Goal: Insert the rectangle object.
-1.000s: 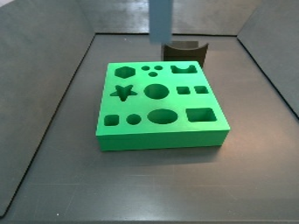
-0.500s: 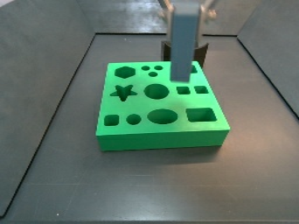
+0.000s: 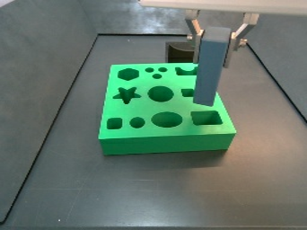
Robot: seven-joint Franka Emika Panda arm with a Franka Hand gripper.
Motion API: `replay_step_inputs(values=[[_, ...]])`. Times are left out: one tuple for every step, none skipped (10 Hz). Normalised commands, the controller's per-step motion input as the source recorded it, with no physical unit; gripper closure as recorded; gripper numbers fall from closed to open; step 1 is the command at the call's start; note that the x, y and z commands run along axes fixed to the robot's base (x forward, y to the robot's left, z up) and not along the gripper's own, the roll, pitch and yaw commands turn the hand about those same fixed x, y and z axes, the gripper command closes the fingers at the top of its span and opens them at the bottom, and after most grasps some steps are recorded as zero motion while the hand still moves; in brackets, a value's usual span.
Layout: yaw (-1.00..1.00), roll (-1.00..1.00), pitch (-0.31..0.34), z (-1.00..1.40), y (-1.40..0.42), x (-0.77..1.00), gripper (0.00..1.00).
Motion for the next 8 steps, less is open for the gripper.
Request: replay_step_inputs(values=[[-0.99, 0.10, 0.087, -0.09, 0.00, -0.03, 1.00], [-1.00, 0.09, 0.070, -0.08, 0.00, -0.04, 1.00], [-1.00, 0.08, 0.061, -0.06, 0.00, -0.04, 1.00], [-1.00, 0.09, 0.000, -0.11, 0.00, 0.00, 1.00], [-0.97, 0.10, 0.000, -0.15, 0.00, 0.00, 1.00], [-0.97, 0.10, 0.000, -0.15, 0.00, 0.01, 1.00], [-0.91, 0.08, 0.000, -0.18, 0.00, 0.09, 1.00], [-0.87, 0.07, 0.000, -0.24, -0.07, 0.14, 1.00]])
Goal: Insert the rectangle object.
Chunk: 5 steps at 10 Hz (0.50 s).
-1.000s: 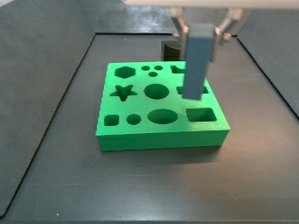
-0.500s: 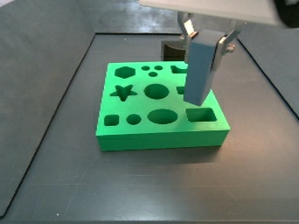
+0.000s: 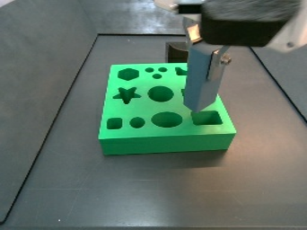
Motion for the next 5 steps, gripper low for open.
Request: replay_step_inputs(values=[[-0.89, 0.06, 0.000, -0.29, -0.09, 0.15, 1.00], [-0.88, 0.05, 0.000, -0.30, -0.11, 0.17, 1.00], [-0.87, 0.05, 0.000, -0.28, -0.11, 0.17, 1.00], [-0.83, 0.05, 0.000, -0.27, -0.13, 0.21, 1.00], [-0.77, 0.07, 0.021, -0.26, -0.10, 0.18, 1.00]])
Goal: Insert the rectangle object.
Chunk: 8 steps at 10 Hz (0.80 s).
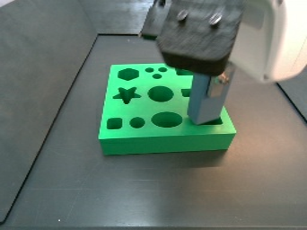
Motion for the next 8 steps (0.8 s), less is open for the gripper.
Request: replay_step_inputs(values=[[-0.77, 0.10, 0.120, -0.18, 0.00, 0.06, 1.00], [-0.74, 0.10, 0.144, -0.14, 0.00, 0.07, 1.00], [-0.63, 0.11, 0.190, -0.07, 0.00, 0.13, 1.00], [-0.45, 0.12, 0.177, -0.06, 0.00, 0.18, 1.00], [-0.22, 0.03, 0.149, -0.15, 0.00, 0.17, 1.00], [-0.23, 0.04, 0.126, -0.17, 0.03, 0.25, 1.00], [-0.15, 0.05, 0.124, -0.15, 0.10, 0.17, 1.00], [-0.13, 0.02, 0.139, -0.09, 0.16, 0.10, 1.00]])
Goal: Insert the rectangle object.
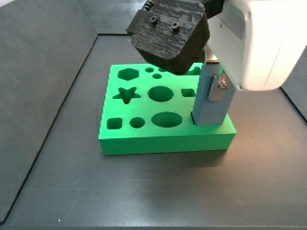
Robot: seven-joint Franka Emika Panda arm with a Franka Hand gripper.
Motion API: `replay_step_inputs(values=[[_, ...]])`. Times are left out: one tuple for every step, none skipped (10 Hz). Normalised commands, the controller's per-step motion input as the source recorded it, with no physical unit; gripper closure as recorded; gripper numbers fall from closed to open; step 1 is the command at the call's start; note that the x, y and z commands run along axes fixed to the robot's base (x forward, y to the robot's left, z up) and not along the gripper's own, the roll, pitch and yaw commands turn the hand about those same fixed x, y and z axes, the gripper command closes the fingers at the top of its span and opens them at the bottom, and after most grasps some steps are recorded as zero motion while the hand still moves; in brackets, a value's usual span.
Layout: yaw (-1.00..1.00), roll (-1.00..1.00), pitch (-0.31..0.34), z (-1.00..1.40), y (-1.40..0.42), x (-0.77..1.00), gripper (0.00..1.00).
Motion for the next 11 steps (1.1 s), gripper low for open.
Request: replay_step_inputs(values=[[-0.08, 0.00, 0.054, -0.13, 0.09, -0.03, 1.00], [0.00, 0.00, 0.000, -0.22, 0.01, -0.27, 1.00], [0.00, 0.00, 0.000, -0.24, 0.02, -0.22, 1.00], [-0.04, 0.00, 0.000, -0.21, 0.05, -0.17, 1.00], [-0.04, 0.00, 0.000, -0.21, 0.03, -0.17, 1.00], [-0.05, 0.00, 0.000, -0.25, 0.00, -0.07, 1.00], [-0.29, 0.00, 0.059, -0.38, 0.00, 0.25, 1.00], [-0.35, 0.00, 0.073, -0.38, 0.00, 0.30, 1.00], [-0.29, 0.00, 0.059, -0.26, 0.00, 0.19, 1.00], [-0.19, -0.01, 0.000, -0.03, 0.00, 0.00, 1.00], [0.00, 0.00, 0.000, 0.00, 0.00, 0.00, 1.00]])
